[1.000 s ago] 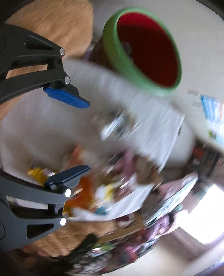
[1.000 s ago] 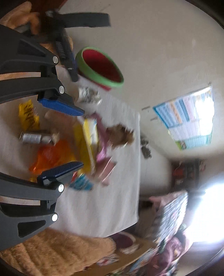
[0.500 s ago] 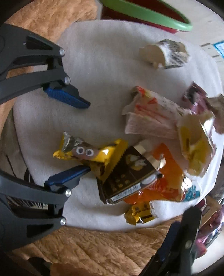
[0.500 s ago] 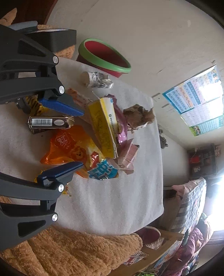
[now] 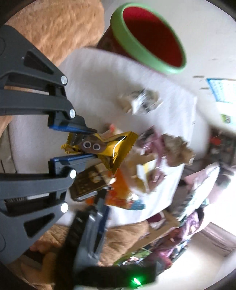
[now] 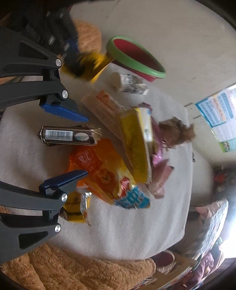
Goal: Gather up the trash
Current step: 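Grasp a gold snack wrapper with the left gripper while the right grasps a brown bar wrapper, then drop the gold wrapper into the bucket with the left gripper while the right drops the brown wrapper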
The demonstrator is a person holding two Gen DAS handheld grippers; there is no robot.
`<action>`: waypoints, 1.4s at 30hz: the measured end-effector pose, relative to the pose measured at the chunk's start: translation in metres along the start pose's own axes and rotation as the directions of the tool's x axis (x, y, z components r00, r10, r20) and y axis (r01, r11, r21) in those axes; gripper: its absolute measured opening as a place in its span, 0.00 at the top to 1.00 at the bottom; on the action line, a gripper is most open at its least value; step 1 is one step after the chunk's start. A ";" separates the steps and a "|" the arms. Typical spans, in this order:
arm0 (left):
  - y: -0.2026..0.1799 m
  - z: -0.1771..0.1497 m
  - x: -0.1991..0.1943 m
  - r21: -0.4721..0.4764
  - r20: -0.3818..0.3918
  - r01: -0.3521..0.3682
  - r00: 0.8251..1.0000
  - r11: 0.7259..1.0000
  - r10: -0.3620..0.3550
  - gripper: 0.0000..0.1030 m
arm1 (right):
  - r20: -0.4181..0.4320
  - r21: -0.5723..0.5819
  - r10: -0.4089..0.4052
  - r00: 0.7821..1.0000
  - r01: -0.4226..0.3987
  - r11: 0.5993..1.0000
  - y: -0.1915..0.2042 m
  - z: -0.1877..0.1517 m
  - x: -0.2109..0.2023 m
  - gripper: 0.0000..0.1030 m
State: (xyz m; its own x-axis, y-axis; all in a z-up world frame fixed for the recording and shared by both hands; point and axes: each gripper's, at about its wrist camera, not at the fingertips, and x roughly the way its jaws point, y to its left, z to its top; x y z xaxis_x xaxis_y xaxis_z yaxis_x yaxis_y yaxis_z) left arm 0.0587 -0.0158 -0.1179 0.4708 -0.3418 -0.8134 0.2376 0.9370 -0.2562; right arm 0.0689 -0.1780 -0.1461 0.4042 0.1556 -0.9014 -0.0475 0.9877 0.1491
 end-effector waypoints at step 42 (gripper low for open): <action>-0.001 -0.007 -0.023 -0.029 0.091 -0.006 0.996 1.000 0.009 0.81 | 0.025 -0.115 0.030 0.999 -0.027 0.993 0.026 -0.002 -0.007 0.77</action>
State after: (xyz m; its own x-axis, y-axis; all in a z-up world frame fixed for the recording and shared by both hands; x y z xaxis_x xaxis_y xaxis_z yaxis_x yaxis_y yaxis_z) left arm 0.0415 -0.0085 -0.1022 0.5486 -0.3388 -0.7644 0.2097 0.9407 -0.2666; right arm 0.0632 -0.1538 -0.1362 0.4252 0.1845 -0.8861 -0.1632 0.9786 0.1255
